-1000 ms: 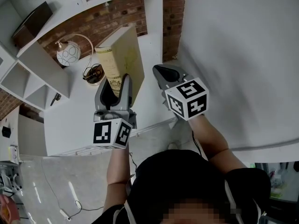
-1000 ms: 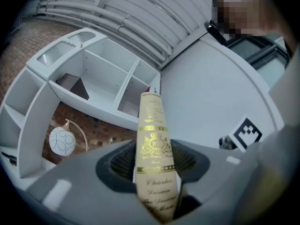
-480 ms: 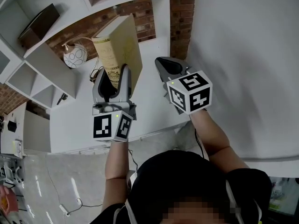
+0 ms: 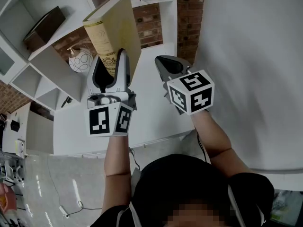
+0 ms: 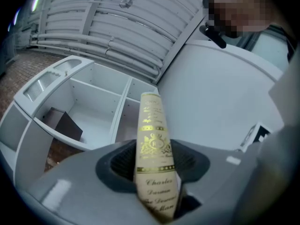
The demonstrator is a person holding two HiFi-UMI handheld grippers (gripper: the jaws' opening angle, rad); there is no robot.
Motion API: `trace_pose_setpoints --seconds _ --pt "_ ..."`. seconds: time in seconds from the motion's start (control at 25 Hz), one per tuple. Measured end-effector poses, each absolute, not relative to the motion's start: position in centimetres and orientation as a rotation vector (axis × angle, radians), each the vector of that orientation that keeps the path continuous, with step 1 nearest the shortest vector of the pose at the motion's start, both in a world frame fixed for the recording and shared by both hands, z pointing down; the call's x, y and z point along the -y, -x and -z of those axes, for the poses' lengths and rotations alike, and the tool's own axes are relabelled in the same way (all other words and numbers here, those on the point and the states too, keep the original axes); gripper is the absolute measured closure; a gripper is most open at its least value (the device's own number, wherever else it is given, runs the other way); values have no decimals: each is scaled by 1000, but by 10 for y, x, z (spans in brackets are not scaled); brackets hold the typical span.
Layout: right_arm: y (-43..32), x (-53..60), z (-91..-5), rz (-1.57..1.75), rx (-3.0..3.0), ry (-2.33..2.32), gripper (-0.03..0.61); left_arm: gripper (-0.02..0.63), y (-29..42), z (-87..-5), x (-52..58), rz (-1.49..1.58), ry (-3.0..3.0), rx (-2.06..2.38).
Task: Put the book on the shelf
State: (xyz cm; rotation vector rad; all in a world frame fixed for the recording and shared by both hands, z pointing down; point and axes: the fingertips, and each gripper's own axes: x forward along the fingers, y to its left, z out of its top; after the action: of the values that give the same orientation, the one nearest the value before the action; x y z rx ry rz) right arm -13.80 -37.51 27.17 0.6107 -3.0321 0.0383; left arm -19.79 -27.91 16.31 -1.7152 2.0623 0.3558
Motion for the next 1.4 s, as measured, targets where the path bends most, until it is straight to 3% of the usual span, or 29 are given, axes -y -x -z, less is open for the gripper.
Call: trace_pose_setpoints --seconds 1.4 --pt "162 414 -207 101 3069 -608 583 408 228 -22 352 -397 1548 -1907"
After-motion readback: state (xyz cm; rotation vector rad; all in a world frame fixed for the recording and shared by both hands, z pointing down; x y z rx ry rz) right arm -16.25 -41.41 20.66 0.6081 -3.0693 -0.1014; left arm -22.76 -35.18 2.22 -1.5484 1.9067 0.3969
